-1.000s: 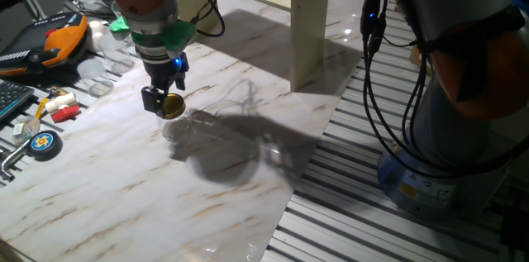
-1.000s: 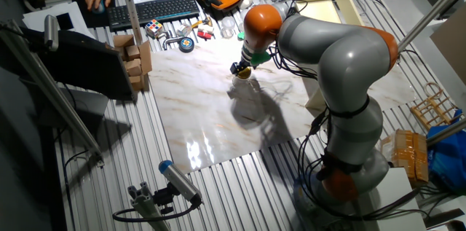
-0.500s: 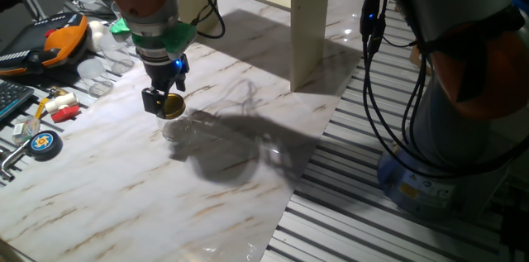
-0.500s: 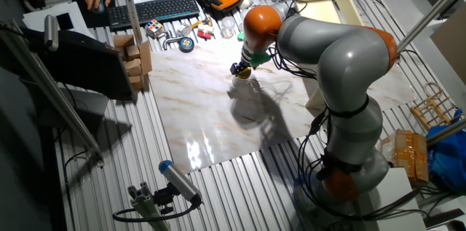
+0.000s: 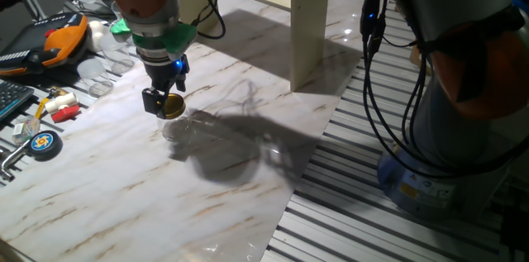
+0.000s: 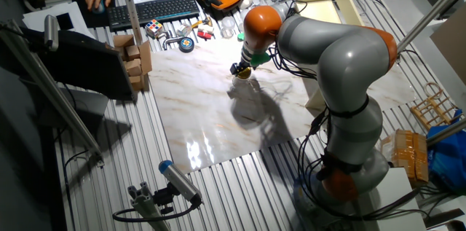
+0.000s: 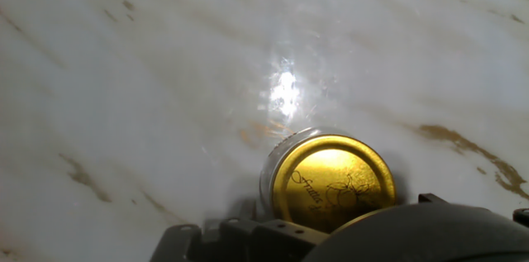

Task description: Put the object on the shelf

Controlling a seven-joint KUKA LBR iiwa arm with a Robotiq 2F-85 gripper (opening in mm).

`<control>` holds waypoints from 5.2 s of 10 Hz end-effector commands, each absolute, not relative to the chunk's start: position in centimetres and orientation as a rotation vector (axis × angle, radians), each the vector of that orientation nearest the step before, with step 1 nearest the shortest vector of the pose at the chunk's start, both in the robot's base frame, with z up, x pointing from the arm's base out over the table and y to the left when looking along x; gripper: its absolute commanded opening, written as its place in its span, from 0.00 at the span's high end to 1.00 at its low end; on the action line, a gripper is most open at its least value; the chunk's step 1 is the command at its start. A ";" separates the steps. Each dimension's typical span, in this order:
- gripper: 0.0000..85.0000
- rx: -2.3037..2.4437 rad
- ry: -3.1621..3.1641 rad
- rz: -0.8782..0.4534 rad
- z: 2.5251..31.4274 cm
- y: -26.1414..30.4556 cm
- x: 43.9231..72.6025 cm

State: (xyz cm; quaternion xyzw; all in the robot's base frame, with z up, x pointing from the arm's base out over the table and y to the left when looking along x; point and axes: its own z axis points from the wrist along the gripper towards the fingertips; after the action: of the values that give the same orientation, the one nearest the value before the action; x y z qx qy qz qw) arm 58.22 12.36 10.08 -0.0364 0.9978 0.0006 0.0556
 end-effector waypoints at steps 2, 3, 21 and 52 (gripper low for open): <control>0.00 -0.102 3.041 -0.012 10.1 12.3 58.2; 0.00 -0.095 3.042 -0.016 10.1 12.3 58.2; 0.20 -0.124 3.036 -0.001 8.8 12.3 58.5; 1.00 0.146 3.081 -0.003 19.6 5.4 57.5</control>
State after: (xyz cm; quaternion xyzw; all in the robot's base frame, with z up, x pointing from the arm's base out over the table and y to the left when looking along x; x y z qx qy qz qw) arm 57.47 5.36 19.59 0.0469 0.9985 -0.0013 0.0289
